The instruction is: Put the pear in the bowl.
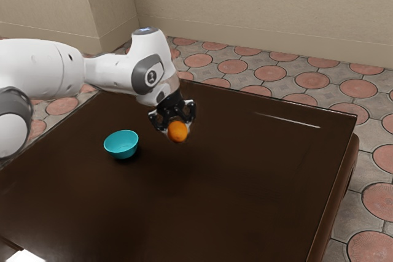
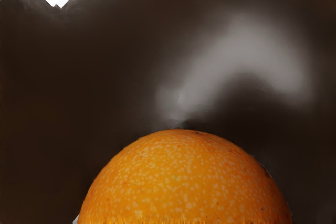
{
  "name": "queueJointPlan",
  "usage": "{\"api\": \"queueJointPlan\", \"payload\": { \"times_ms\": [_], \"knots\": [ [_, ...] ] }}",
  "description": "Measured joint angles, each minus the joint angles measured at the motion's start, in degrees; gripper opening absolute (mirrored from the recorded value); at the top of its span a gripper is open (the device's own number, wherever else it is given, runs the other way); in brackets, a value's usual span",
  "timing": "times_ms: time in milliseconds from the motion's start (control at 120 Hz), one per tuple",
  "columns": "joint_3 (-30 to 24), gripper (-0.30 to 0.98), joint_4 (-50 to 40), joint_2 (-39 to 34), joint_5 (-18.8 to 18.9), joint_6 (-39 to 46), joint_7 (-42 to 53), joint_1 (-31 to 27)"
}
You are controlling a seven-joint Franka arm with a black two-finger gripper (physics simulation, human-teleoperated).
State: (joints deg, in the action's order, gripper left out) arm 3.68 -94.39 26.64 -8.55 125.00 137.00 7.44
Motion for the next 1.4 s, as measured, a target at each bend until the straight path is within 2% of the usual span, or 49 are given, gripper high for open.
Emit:
{"api": "queueJointPlan", "payload": {
  "times_ms": [108,250,425,600,700,850,967,1017,1083,1150,1192,1308,1400],
  "knots": [
    [4.4,0.24,-4.1,-4.9,-0.3,0.0,1.4,-1.4],
    [9.3,0.23,-6.9,-6.7,-0.5,0.1,2.9,-4.1],
    [10.9,0.22,-7.7,-3.0,-0.5,0.1,4.5,-7.4],
    [11.0,0.23,-5.6,0.3,-0.5,0.4,5.6,-8.1],
    [11.0,0.38,-5.2,1.1,-0.2,0.4,5.9,-8.1],
    [11.0,0.53,-5.1,0.8,0.2,0.1,5.9,-7.7],
    [11.0,0.60,-7.9,-4.2,0.4,-0.1,5.4,-6.1],
    [11.3,0.61,-11.8,-9.4,0.6,-0.5,3.7,-4.7],
    [14.6,0.63,-14.7,-17.0,1.1,-3.6,-1.1,0.1],
    [15.3,0.65,-13.6,-22.0,2.4,-9.1,-7.4,2.5],
    [13.8,0.65,-10.9,-24.2,3.0,-12.8,-11.5,2.6],
    [9.6,0.67,-0.6,-25.6,3.9,-22.4,-22.7,2.9],
    [8.5,0.67,2.5,-25.7,4.2,-27.3,-30.2,5.2]
  ]
}}
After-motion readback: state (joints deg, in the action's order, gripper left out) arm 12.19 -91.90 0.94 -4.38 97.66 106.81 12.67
